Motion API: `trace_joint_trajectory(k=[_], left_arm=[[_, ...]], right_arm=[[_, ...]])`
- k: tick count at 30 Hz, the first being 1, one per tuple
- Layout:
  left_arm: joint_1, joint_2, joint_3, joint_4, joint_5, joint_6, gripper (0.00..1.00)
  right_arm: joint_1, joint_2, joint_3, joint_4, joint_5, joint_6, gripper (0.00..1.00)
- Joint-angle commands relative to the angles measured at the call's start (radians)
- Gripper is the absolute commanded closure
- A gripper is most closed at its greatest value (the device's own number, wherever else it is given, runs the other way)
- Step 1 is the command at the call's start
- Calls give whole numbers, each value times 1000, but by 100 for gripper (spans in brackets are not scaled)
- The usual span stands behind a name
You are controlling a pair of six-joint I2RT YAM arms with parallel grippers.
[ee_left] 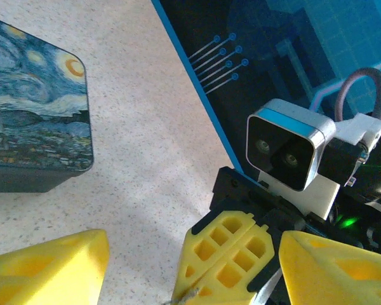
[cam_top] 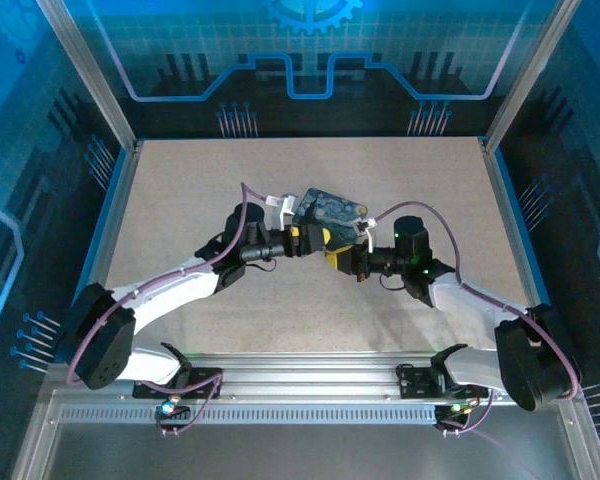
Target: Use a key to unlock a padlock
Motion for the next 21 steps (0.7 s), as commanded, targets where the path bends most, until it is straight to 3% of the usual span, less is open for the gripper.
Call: trace_joint_trajectory(k=[1, 12, 21], left_arm=[[-2, 33, -14, 81, 64, 0, 30], [-28, 71, 1, 82, 73, 16, 55], [-28, 55, 4, 57, 48, 33, 91]], right_arm=[[-12, 13, 33, 54, -63, 30, 100], [-13, 37, 52, 58, -55, 55, 100], [-20, 51, 51, 39, -49, 47, 100]])
